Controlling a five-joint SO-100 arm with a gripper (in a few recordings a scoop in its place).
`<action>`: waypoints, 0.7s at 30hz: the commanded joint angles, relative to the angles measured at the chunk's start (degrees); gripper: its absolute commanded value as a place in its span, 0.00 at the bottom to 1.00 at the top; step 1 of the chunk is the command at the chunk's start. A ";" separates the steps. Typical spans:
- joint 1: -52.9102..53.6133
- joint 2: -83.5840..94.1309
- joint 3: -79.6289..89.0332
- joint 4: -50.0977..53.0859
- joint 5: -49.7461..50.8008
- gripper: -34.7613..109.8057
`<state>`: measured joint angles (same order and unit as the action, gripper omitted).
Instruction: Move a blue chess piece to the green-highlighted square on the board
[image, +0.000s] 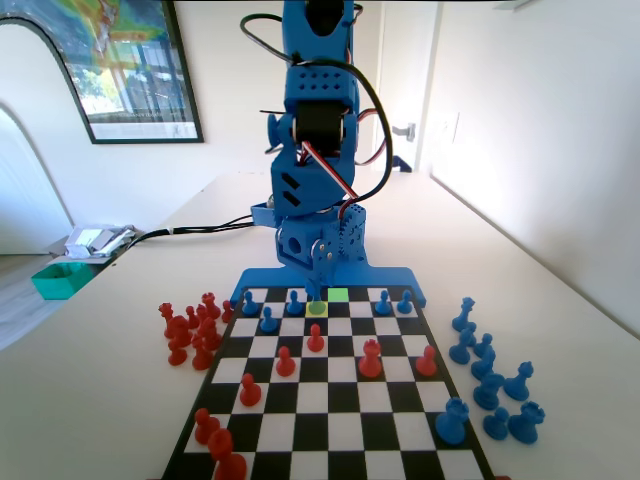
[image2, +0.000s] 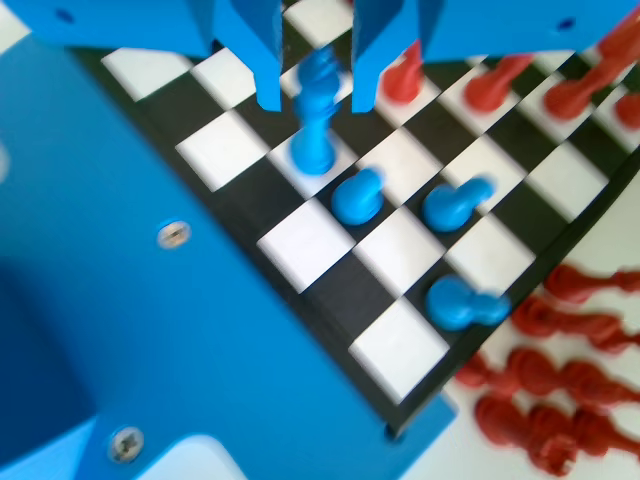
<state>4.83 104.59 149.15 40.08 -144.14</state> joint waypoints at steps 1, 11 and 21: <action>0.09 0.44 0.97 -1.49 -0.79 0.32; -0.26 0.44 1.41 -2.29 -0.97 0.30; -0.09 0.44 1.23 -2.20 -1.05 0.25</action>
<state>4.31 104.59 150.38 37.18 -144.67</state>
